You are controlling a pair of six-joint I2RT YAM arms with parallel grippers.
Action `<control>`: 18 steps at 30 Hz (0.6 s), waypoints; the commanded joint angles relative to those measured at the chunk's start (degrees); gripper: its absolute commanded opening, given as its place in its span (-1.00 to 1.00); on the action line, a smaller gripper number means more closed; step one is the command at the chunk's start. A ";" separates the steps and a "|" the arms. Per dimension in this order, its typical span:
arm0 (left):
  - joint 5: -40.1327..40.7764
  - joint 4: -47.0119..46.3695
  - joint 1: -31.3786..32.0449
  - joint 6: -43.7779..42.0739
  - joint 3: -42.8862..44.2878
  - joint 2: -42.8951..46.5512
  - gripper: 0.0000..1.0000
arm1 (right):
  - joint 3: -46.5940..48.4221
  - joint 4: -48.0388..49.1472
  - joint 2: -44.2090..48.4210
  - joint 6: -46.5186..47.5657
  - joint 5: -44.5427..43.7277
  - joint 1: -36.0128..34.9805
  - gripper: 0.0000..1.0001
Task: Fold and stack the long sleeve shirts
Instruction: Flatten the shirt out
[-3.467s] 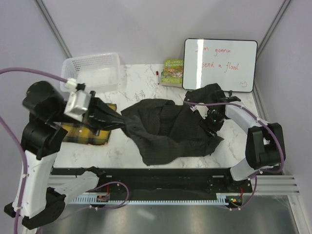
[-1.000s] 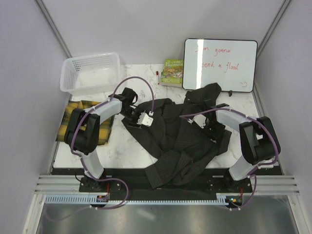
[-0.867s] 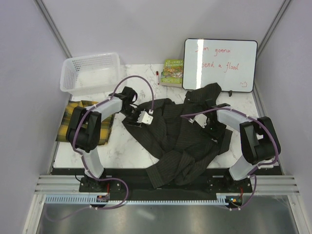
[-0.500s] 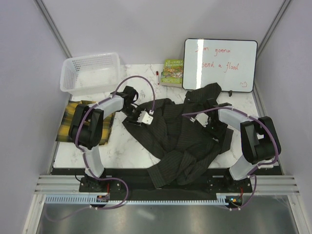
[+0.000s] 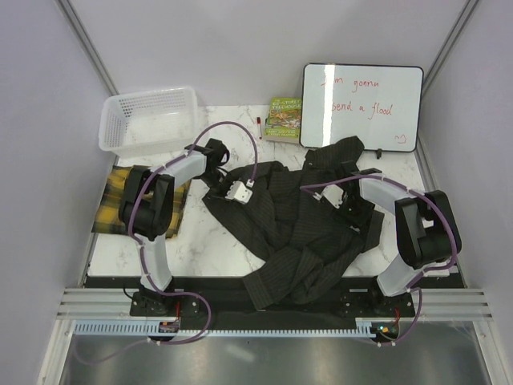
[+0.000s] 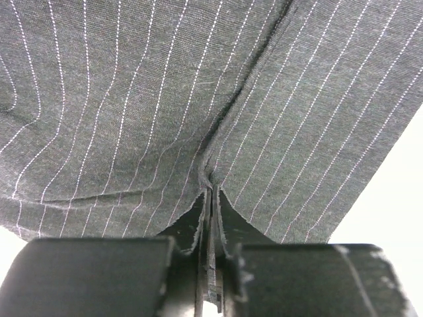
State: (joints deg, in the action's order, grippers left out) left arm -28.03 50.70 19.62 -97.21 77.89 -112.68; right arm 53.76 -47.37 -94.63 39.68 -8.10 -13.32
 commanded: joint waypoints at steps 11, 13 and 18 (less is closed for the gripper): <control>-0.71 5.54 -0.02 -2.72 -12.48 22.30 -0.96 | 1.70 4.40 -1.70 1.98 -3.33 1.81 0.26; -1.93 12.10 0.16 -4.99 -17.47 30.28 -0.96 | 2.05 4.48 -1.61 2.15 -3.42 1.98 0.26; -1.42 24.79 2.17 -13.52 -32.25 49.45 -0.96 | 3.02 6.24 -2.22 2.59 -3.94 2.77 0.26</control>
State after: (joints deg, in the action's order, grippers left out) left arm -28.88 60.31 19.99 -100.95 55.40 -76.05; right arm 54.76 -46.50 -95.48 41.10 -9.65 -11.42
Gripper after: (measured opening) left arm 0.022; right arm 0.632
